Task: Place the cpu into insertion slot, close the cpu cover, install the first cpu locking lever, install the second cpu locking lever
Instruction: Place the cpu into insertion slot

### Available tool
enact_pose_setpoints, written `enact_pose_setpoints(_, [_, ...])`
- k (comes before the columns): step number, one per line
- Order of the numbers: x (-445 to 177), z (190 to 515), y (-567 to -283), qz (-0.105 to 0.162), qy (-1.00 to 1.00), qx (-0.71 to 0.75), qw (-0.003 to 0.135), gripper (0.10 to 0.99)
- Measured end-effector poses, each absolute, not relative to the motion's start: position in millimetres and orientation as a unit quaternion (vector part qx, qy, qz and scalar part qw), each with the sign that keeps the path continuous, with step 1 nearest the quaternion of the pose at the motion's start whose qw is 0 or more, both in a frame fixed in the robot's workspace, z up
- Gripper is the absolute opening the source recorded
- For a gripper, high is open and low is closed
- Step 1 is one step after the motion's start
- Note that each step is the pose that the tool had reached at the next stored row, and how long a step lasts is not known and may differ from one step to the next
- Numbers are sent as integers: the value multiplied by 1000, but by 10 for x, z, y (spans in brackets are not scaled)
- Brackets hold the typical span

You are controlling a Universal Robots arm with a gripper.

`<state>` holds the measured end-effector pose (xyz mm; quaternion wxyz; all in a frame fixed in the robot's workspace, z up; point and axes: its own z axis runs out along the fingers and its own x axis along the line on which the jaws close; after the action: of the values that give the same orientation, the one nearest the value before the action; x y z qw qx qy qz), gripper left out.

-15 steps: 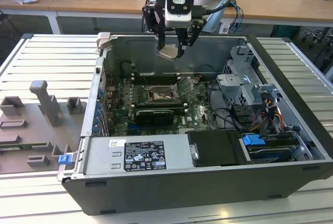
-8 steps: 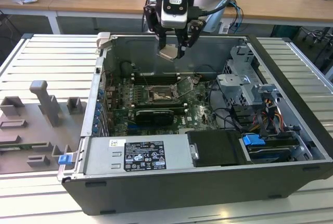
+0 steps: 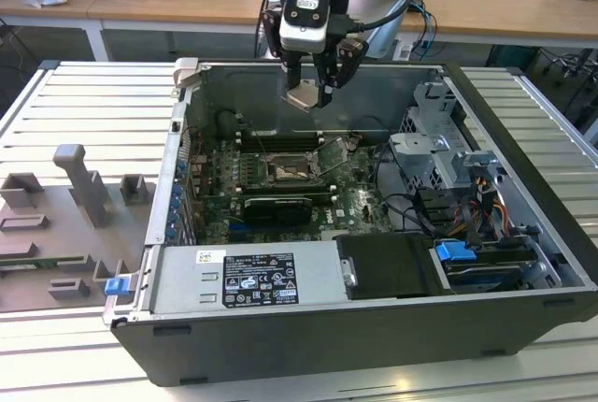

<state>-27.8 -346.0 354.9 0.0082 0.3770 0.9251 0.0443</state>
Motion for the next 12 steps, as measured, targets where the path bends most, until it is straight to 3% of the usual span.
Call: enact_pose_setpoints(12, [-278, 3523, -3460, 39, 904, 425, 12, 541])
